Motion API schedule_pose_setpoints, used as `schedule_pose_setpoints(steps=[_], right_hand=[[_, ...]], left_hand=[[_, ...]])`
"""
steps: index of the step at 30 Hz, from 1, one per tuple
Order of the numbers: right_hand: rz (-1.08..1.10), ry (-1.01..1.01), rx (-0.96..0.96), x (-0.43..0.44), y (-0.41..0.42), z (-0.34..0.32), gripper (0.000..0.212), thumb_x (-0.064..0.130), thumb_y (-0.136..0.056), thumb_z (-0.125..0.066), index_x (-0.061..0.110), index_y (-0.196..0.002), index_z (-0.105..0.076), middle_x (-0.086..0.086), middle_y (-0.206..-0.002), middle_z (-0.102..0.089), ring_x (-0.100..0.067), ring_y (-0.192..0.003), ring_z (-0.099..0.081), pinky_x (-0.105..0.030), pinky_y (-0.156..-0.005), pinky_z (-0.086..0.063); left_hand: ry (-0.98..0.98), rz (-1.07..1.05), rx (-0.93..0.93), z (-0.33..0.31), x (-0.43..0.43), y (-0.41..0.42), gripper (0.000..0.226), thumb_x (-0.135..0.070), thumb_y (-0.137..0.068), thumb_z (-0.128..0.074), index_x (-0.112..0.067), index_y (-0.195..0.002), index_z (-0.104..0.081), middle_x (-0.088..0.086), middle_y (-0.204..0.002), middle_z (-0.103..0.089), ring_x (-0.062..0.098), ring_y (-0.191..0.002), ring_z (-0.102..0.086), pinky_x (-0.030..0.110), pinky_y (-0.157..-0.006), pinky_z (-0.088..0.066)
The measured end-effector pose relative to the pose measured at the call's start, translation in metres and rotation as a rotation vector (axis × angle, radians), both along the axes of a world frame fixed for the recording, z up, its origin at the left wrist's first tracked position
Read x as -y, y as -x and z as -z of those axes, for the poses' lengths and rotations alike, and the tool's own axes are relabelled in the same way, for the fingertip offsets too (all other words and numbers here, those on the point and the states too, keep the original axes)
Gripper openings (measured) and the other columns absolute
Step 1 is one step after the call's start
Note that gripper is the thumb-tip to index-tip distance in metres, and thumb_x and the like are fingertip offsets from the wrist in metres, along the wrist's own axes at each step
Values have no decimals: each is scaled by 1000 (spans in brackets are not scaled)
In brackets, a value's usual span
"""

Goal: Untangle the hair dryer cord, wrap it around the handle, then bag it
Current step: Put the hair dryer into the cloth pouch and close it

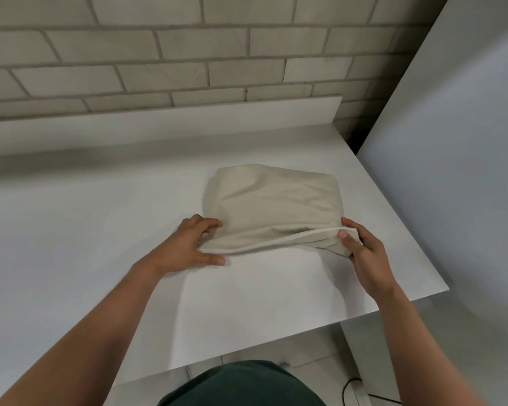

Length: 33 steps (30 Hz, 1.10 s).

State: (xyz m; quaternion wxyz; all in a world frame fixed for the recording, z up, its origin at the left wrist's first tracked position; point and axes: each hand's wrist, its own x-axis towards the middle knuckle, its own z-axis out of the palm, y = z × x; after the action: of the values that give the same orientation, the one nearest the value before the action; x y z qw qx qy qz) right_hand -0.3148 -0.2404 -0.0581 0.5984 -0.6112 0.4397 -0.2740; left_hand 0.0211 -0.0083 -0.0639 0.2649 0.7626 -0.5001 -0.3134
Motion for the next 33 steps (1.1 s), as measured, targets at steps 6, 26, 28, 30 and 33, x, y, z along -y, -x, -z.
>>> schedule_pose_setpoints(steps=[6,26,28,30,33], right_hand=[[11,-28,-20,6,-3,1,52,49,-80,-74,35,-129,-69,6,-136,-66,-19,-127,-62,-51,-113,-47],[2,-150,-72,24,-33,-6,47,43,-102,-58,49,-147,-47,14,-143,-57,-13,-128,-58,-41,-103,-52],[1,-147,-71,27,-36,-4,45,46,-100,-58,47,-145,-51,14,-142,-60,-13,-127,-60,-42,-104,-53],[16,-123,-76,29,-39,-4,42,47,-100,-58,45,-141,-55,13,-139,-62,-12,-125,-61,-45,-107,-52],[34,-70,-79,27,-44,-5,45,54,-92,-59,48,-137,-57,14,-138,-62,-13,-127,-60,-48,-111,-49]], left_hand=[[168,-271,-84,0,15,-6,11,-32,-84,-83,-36,-93,-77,-11,-110,-62,-1,-98,-63,21,-88,-47],[187,-320,-346,-6,69,-22,18,-37,-94,-73,-48,-107,-74,-17,-108,-75,6,-106,-69,35,-96,-57],[191,-332,-366,-3,67,-23,25,-40,-92,-74,-38,-117,-74,-16,-112,-75,5,-108,-69,38,-101,-55],[201,-346,-372,-3,67,-23,27,-41,-91,-76,-33,-116,-75,-12,-110,-77,9,-107,-71,42,-101,-55],[230,-393,-401,0,67,-18,23,-37,-90,-77,-30,-112,-77,-7,-107,-78,16,-105,-73,48,-100,-56]])
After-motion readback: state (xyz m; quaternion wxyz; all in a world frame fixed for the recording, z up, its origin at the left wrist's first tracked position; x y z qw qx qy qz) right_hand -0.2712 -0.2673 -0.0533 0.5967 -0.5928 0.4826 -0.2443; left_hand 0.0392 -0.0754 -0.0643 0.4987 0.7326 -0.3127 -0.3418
